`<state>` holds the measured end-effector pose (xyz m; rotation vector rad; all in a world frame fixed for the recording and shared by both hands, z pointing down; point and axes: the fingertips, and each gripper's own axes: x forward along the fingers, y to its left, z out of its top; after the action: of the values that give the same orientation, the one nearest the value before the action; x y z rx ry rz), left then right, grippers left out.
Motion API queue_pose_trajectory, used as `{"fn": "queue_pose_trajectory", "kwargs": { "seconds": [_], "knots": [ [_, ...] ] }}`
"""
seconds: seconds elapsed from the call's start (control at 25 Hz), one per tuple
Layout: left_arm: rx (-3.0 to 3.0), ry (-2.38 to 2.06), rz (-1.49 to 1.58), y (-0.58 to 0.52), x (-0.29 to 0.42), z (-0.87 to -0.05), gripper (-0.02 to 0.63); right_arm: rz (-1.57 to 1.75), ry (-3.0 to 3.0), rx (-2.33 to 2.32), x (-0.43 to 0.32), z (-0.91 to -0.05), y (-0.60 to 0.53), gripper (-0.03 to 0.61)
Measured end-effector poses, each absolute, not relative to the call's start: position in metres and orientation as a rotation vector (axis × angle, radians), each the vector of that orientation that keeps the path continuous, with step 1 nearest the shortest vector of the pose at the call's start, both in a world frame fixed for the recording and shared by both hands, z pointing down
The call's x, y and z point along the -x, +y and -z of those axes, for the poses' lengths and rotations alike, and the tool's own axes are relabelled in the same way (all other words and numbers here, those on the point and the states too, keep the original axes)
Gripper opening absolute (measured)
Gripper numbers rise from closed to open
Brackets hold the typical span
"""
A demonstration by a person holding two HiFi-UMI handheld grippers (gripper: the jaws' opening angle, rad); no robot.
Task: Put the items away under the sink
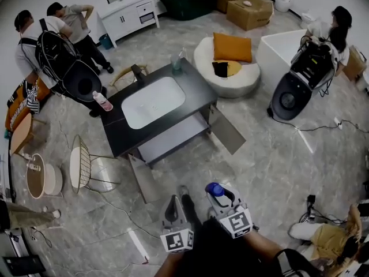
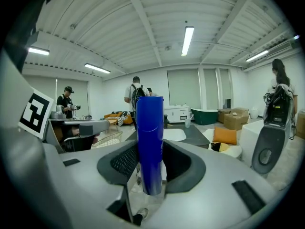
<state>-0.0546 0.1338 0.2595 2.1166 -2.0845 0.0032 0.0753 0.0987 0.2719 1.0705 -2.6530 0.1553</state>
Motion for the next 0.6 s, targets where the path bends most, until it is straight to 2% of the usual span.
{"fn": "queue_pose_trajectory", "kwargs": {
  "seconds": [0.32,0.6],
  "knots": [
    [-2.160,-2.066,-0.029,0.050,0.089,-0.304,0.015,-0.152,-2.644,-1.136,-0.049,-0.315,0.028,0.152],
    [-2.158,-2.047,0.020,0.006,0.099,-0.373,0.015,-0.135,-2.631,-1.153,-0.036,-0.391,-0.026,0.152]
  ]
}}
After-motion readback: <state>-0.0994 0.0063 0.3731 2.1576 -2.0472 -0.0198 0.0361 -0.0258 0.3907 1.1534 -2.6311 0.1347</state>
